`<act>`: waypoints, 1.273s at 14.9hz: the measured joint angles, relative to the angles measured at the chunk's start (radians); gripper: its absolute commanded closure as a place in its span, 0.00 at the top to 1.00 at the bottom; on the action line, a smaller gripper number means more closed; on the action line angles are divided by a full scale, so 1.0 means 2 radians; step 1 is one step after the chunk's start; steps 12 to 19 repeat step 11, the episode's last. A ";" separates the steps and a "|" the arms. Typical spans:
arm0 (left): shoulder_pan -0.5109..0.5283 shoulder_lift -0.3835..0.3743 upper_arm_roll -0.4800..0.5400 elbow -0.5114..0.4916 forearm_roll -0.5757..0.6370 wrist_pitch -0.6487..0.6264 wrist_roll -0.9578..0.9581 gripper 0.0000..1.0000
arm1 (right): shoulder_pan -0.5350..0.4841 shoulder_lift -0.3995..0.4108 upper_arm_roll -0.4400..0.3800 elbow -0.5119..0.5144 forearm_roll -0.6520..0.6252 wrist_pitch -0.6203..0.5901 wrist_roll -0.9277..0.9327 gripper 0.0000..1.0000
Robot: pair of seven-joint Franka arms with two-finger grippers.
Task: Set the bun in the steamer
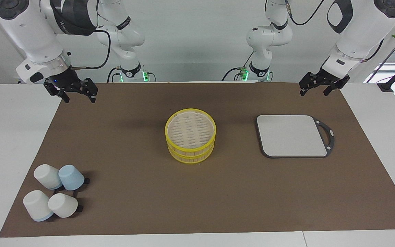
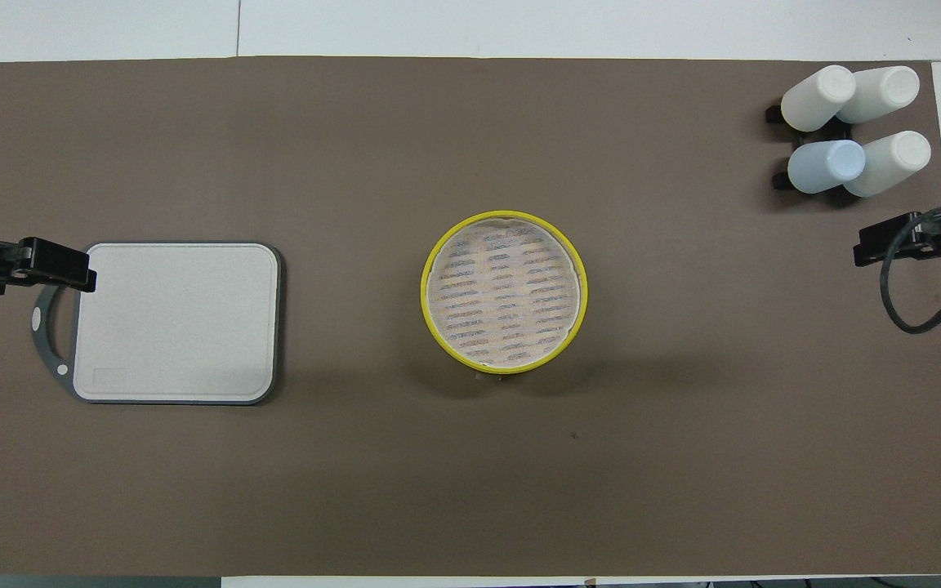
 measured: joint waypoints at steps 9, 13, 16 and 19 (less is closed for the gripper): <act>0.000 0.000 0.000 0.000 0.000 0.000 0.000 1.00 | 0.000 0.001 0.000 0.001 0.000 -0.006 0.000 1.00; 0.000 0.000 0.000 0.000 0.000 0.000 0.000 1.00 | 0.000 0.001 0.001 0.001 0.000 -0.006 0.000 1.00; 0.000 0.000 0.000 0.000 0.000 0.000 0.000 1.00 | 0.000 0.001 0.001 0.001 0.000 -0.006 0.000 1.00; 0.000 0.000 0.000 0.000 0.000 0.000 0.000 1.00 | 0.000 0.001 0.001 0.001 0.000 -0.006 0.000 1.00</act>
